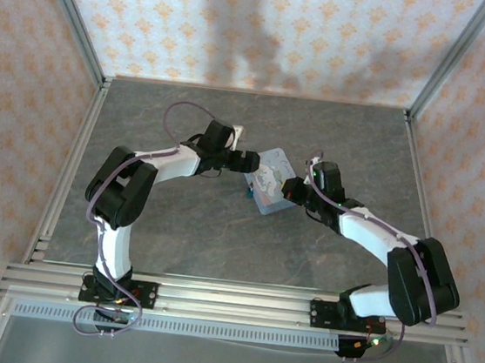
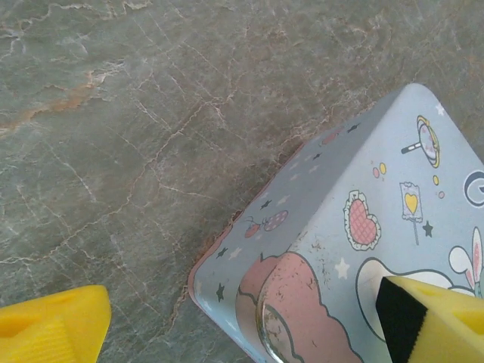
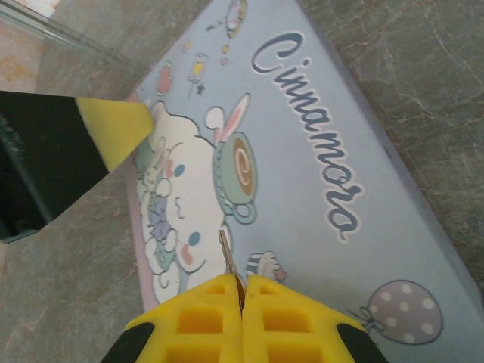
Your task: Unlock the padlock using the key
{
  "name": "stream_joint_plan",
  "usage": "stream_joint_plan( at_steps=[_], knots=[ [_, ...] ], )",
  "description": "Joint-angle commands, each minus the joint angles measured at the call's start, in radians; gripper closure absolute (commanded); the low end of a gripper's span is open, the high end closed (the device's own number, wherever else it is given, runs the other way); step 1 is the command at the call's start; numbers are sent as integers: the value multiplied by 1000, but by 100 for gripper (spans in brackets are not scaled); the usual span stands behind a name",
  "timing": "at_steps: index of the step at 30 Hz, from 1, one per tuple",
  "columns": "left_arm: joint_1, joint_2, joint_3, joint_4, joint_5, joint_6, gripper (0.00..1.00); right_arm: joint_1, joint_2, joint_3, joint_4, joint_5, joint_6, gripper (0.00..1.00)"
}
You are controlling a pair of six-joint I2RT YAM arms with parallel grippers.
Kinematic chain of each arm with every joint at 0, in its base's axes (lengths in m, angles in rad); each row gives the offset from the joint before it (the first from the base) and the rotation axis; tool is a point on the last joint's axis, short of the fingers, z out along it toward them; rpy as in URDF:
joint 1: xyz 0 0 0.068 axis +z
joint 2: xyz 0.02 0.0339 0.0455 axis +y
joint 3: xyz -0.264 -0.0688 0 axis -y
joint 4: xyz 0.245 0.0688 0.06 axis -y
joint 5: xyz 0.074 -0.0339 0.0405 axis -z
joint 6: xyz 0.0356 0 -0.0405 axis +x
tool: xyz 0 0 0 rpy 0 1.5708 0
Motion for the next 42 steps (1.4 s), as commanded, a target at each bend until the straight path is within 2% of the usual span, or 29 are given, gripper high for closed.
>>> stream_joint_plan(
  at_steps=[1, 5, 15, 23, 27, 30, 34, 42],
  knots=[
    [-1, 11, -19, -85, -57, 33, 9, -16, 29, 35, -17, -3, 3, 100],
    [-1, -17, -94, -67, -76, 22, 10, -25, 71, 58, -37, -2, -8, 100],
    [-1, -219, -354, -19, -108, -42, 11, -40, 147, 106, -33, -47, -33, 100],
    [-1, -297, -364, -42, -121, -48, 10, -27, 154, 94, -17, -106, -18, 100],
    [-8, -431, -420, -1, -122, -42, 5, -13, 158, 97, -6, -109, -13, 100],
    [-42, -528, -471, 0, -122, -27, 4, -7, 160, 102, -1, -109, -11, 100],
    [-139, -586, -531, 34, -113, -27, 5, 5, 173, 118, 3, -110, -10, 100],
    [-200, -485, -586, 199, -37, 6, 9, 16, 207, 148, 3, -101, -9, 100]
  ],
)
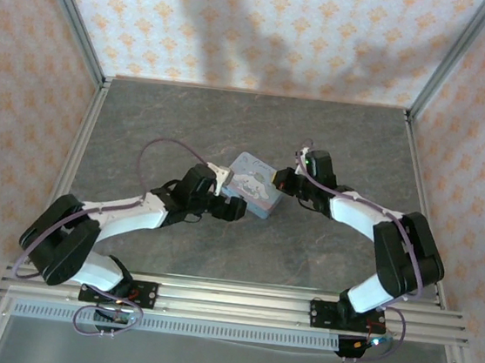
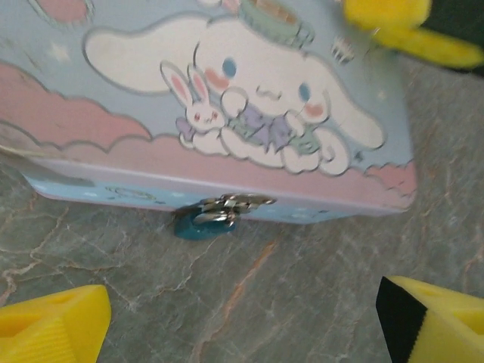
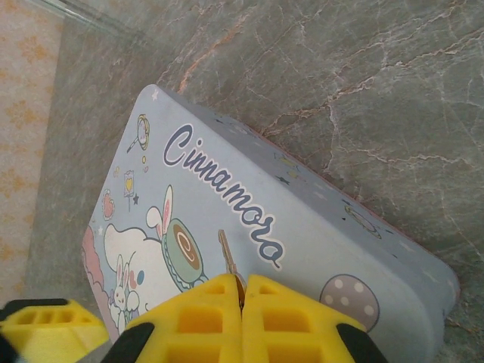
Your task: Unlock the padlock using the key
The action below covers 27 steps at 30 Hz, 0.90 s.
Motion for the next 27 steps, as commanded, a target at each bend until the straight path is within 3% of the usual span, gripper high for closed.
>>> stream_joint_plan(
  at_steps=[1, 12, 27],
  knots=[
    [-13, 34, -21, 116, 34, 58, 10, 9, 33, 16, -29, -2, 4, 100],
    [-18, 152, -19, 222, 24, 135, 14, 18, 53, 23, -32, 10, -3, 100],
    [-18, 253, 6, 309, 22, 118, 27, 26, 53, 23, -37, 14, -7, 100]
  ],
)
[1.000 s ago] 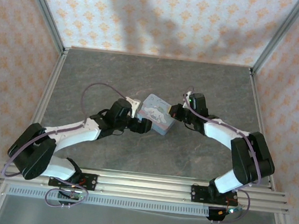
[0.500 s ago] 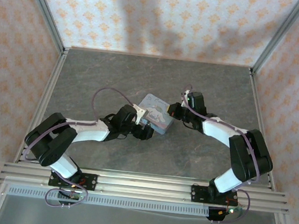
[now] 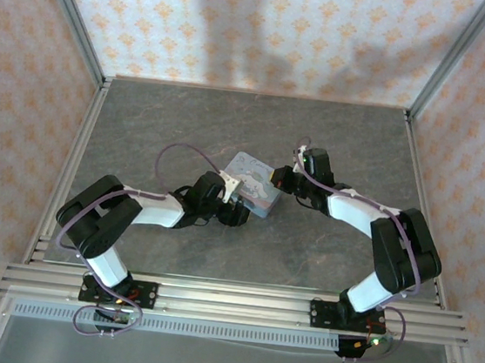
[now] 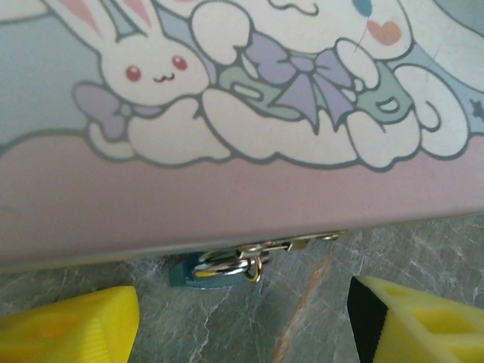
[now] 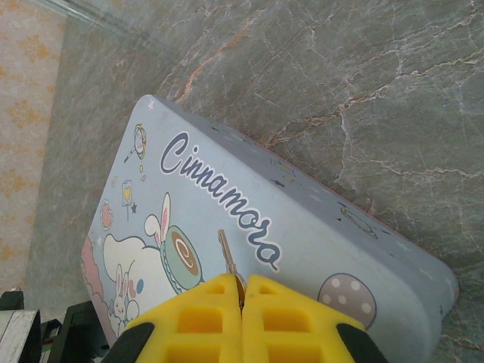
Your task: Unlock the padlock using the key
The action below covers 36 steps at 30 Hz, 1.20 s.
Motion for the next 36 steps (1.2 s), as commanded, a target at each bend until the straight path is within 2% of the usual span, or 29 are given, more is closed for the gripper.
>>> stream_joint_plan(
  at_steps=[1, 22, 36],
  knots=[
    [-6, 21, 21, 66, 3, -3, 29, 18, 29, 0, -44, 12, -7, 100],
    [-48, 29, 15, 138, -54, -88, 50, 25, 29, -5, -28, 9, -2, 100],
    [-76, 16, 24, 134, -134, -173, 55, 27, 22, -8, -24, 7, 3, 100]
  ],
)
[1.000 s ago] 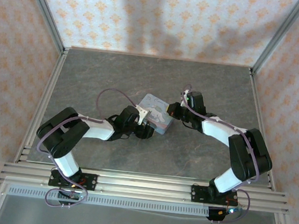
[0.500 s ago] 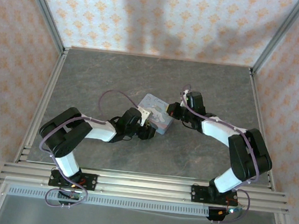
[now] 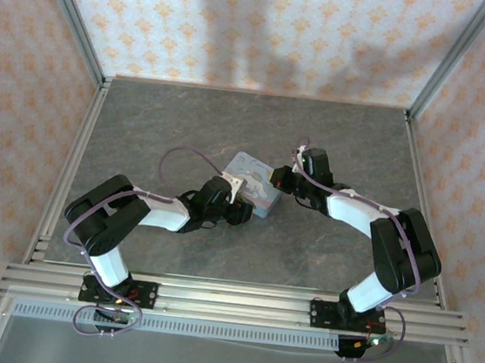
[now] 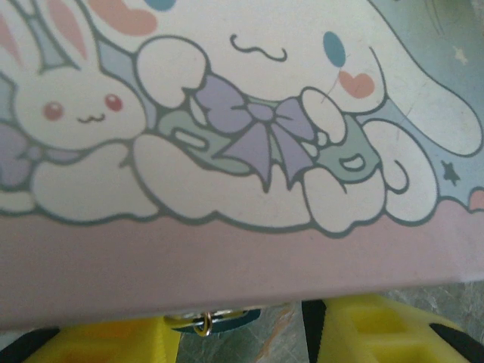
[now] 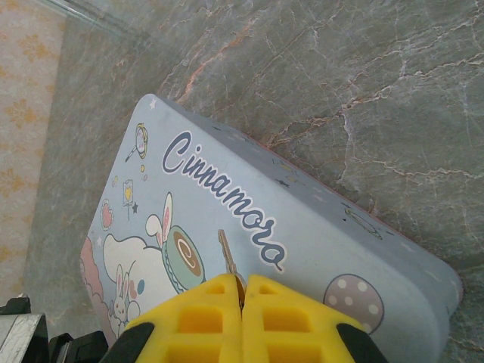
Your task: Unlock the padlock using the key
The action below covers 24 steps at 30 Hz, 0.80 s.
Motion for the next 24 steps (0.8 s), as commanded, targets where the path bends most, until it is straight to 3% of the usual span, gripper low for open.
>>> stream_joint_plan(
  at_steps=[1, 24],
  knots=[
    [-13, -27, 21, 27, -47, -21, 55, 18, 21, -10, -28, -5, 2, 100],
    [-26, -28, 37, 34, -81, -108, 64, 24, 15, -16, -21, -4, 8, 100]
  ],
)
